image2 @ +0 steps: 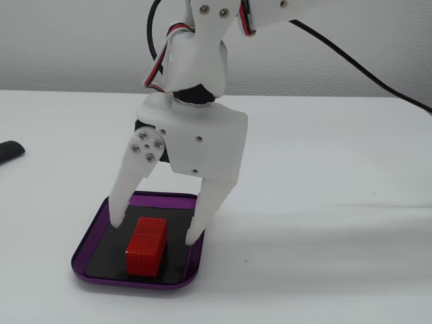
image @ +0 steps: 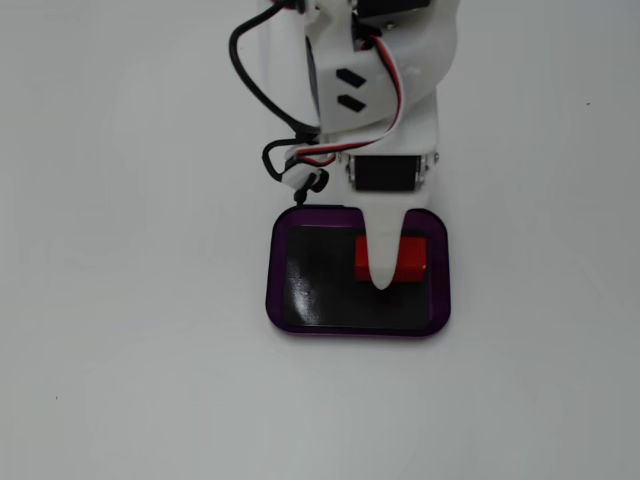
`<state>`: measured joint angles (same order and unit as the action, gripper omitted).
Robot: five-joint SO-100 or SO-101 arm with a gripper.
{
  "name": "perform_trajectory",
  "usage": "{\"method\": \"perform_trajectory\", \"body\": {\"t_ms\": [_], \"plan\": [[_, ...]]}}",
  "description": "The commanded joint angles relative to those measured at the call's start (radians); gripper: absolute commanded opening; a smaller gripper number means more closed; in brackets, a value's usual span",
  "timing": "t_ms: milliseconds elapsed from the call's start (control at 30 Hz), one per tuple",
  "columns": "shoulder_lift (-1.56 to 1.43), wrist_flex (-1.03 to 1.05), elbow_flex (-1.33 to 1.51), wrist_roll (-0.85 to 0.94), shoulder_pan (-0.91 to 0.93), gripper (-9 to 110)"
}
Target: Remove the cube from the box.
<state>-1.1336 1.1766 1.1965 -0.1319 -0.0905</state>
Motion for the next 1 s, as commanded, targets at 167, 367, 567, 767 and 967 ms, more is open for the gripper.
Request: {"method": "perform_trajectory", "body": {"t_ms": [167, 367, 567, 767, 967], "plan": [[-0.011, -0.054, 0.014, -0.029, -0.023, 25], [-0.009, -0.069, 0.014, -0.031, -0.023, 16], [-0.009, -0.074, 0.014, -0.031, -0.023, 8], [-0.009, -0.074, 0.009, -0.028, -0.023, -1], [-0.021, -0.061, 0.003, -0.018, -0.025, -1]]}}
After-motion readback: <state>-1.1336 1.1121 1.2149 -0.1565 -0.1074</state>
